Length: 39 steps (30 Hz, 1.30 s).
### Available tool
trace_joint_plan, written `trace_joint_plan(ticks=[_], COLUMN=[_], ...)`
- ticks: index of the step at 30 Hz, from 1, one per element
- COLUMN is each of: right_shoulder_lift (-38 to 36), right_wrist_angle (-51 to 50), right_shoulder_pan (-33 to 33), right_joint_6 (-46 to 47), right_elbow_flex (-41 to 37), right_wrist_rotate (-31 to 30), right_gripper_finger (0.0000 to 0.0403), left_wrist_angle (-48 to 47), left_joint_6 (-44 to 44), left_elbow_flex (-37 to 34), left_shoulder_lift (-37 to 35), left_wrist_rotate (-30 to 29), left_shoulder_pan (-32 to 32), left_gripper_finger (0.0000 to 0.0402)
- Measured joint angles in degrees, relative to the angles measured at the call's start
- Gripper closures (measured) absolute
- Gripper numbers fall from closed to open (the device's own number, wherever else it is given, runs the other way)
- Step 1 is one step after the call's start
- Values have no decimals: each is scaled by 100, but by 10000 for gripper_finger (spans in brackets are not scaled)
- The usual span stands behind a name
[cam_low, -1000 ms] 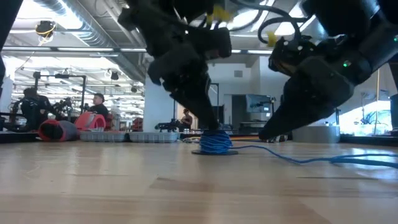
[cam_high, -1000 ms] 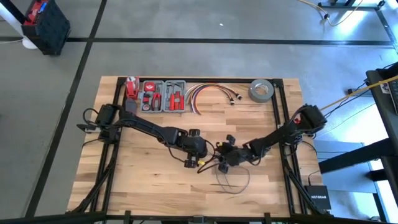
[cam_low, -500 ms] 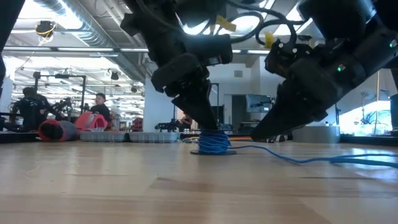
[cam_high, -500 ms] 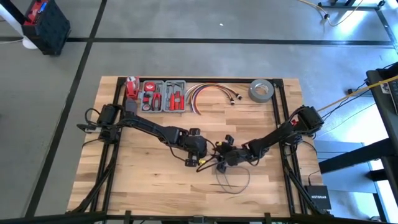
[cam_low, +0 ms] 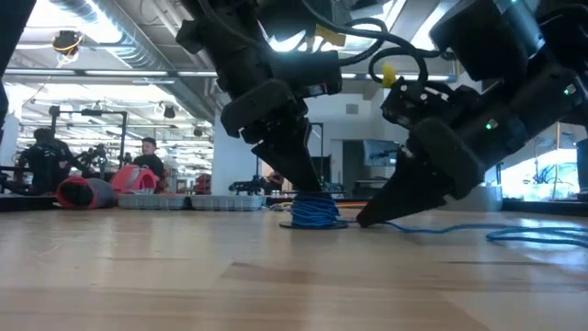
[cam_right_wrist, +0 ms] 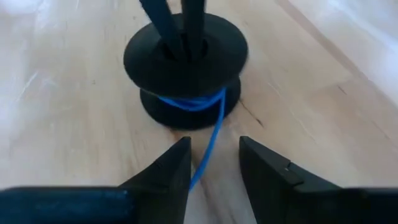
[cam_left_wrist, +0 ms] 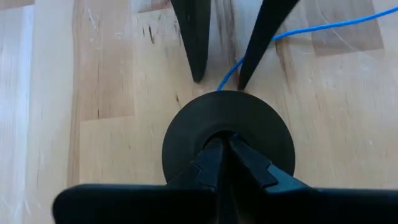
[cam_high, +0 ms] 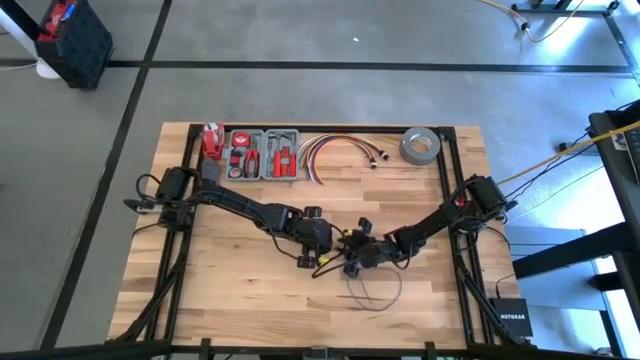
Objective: Coil cords
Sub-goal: Uncoil the blue wire on the black spool
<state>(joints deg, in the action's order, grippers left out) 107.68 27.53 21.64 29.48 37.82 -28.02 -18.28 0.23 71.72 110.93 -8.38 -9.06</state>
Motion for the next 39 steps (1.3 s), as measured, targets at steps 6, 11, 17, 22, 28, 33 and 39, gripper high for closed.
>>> trace_joint_plan(ticks=[6,11,17,22,28,33,39], right_shoulder_lift=[159,6,-430,-1031,-1727,-2138,-2456], right_wrist_angle=[-57,-456,-1342,-2930,-4757,-6279,-7721], right_shoulder_pan=[8,8,14,117,431,643,927], right_joint_6=[-645,-740,-740,-306,635,2262,3973], right_elbow_flex=[212,215,203,205,204,199,161], right_wrist_rotate=[15,-47,-181,-564,-1155,-1594,-2045], right_gripper_finger=[349,389,398,400,401,401,401], left_wrist_angle=[-38,-79,-134,-297,-462,-645,-810], left_joint_6=[0,4,7,-16,-128,-189,-319], left_elbow_flex=[0,0,2,11,11,7,8], left_shoulder_lift=[0,2,4,4,2,2,2], left_wrist_rotate=[4,0,4,-9,-14,-18,-20], left_shoulder_pan=[-2,-39,-134,-184,-225,-241,-302], left_gripper_finger=[384,384,384,384,384,384,384])
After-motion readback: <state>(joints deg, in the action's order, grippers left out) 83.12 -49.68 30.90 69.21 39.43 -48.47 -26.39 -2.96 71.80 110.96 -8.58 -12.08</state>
